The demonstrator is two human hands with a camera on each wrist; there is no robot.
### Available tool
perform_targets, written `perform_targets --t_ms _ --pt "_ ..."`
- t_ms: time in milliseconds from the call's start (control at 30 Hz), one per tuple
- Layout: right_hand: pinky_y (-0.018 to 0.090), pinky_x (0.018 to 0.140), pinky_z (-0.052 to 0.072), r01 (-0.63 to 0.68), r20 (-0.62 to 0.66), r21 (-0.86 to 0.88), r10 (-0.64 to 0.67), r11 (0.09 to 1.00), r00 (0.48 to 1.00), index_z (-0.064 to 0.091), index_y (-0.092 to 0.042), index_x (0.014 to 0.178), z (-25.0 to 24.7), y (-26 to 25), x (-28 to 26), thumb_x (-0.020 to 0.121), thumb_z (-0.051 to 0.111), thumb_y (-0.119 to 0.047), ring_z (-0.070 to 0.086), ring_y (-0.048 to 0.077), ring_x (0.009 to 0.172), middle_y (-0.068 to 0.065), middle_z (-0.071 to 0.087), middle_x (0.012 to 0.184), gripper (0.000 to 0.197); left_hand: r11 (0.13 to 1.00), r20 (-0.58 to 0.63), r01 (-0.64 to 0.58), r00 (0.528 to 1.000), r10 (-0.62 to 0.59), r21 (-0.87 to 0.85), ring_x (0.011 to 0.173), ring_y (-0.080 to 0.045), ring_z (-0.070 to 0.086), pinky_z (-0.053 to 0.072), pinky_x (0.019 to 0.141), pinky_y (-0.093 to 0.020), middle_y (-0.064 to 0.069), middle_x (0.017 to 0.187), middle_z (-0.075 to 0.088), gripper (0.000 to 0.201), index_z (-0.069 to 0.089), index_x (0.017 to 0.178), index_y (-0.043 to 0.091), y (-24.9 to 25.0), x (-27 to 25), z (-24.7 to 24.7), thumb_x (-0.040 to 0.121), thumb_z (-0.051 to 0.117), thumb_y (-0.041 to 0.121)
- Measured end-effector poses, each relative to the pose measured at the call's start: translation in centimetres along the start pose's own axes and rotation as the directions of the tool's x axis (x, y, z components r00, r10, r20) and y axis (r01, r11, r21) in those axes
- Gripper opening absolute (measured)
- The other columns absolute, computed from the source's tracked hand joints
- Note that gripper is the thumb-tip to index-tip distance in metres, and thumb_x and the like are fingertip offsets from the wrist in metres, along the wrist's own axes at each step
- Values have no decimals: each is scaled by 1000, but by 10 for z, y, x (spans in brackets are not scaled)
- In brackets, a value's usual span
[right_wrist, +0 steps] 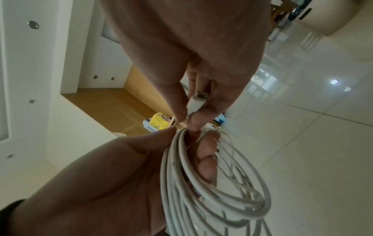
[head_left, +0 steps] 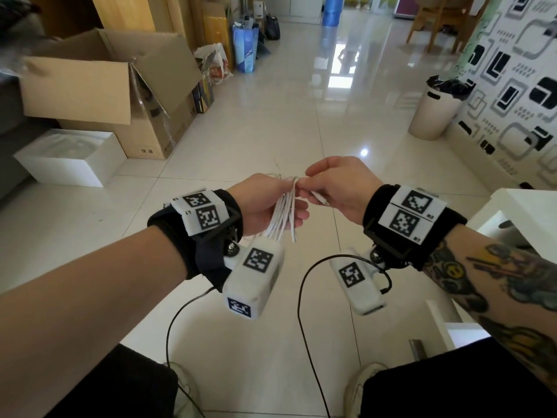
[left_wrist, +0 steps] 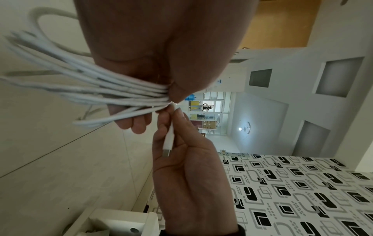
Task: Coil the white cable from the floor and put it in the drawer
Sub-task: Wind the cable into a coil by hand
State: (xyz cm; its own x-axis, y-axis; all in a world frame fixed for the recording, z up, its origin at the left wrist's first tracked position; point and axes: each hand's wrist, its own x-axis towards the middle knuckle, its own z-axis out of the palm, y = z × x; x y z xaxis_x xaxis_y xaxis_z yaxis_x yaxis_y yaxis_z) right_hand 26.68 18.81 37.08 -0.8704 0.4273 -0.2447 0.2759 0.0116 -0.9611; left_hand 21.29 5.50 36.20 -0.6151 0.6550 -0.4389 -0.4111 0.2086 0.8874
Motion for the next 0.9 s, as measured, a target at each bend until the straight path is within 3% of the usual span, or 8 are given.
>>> perform_targets --t_ms 100,233,300,400,500,600,733,900 --pt "35 75 56 69 -37 -124 -75 990 997 68 -3 92 2 3 2 75 74 -2 66 25 73 18 70 82 18 999 -37 -20 999 18 -40 67 -24 60 53 69 -34 -17 81 59 33 57 111 -3 -2 2 2 103 38 22" --pt "37 76 57 123 -76 -147 -135 982 988 72 -6 90 6 4 3 70 79 -9 65 24 73 18 72 86 22 993 -104 -46 994 35 -109 62 -22 57 50 58 -30 -17 80 59 30 55 108 -2 -4 4 8 104 36 21" --pt "37 74 56 146 -79 -140 -158 979 984 72 -5 90 9 5 3 71 79 -9 63 23 68 17 70 80 21 986 -134 -69 990 49 -151 61 -22 57 51 55 -30 -20 87 60 31 55 112 -3 -3 5 11 104 34 19" --pt "38 71 55 163 -58 -128 -172 978 983 73 0 89 12 6 0 74 77 -10 58 20 57 12 66 69 19 974 -146 -65 989 34 -215 62 -23 57 52 53 -27 -17 78 61 34 56 116 -5 -2 7 10 103 31 14" --pt "30 67 56 175 -33 -167 -183 970 983 75 -5 89 13 9 0 77 75 -11 63 17 62 10 71 75 14 967 -116 12 992 -42 -253 68 -24 60 54 55 -28 -16 84 61 38 56 123 -5 -1 6 4 103 32 17" --pt "14 54 47 176 23 -216 -175 960 984 72 -9 88 12 9 -3 79 69 -1 64 11 66 6 72 81 12 966 -106 65 990 -94 -250 73 -23 63 55 57 -30 -12 85 61 38 56 119 0 -1 7 -1 103 31 23" --pt "12 44 43 199 50 -189 -193 962 980 70 -1 92 16 9 -5 77 67 6 57 14 56 5 66 72 17 975 -115 40 991 -66 -217 66 -20 62 54 52 -26 -9 76 60 35 57 123 3 -2 8 -1 104 35 22" --pt "24 71 45 113 -67 -196 -128 974 989 69 -12 88 8 5 6 69 75 -10 57 9 78 -3 65 83 21 983 -135 -26 991 1 -182 62 -18 59 50 57 -30 -8 85 61 16 53 101 7 3 9 0 103 39 15"
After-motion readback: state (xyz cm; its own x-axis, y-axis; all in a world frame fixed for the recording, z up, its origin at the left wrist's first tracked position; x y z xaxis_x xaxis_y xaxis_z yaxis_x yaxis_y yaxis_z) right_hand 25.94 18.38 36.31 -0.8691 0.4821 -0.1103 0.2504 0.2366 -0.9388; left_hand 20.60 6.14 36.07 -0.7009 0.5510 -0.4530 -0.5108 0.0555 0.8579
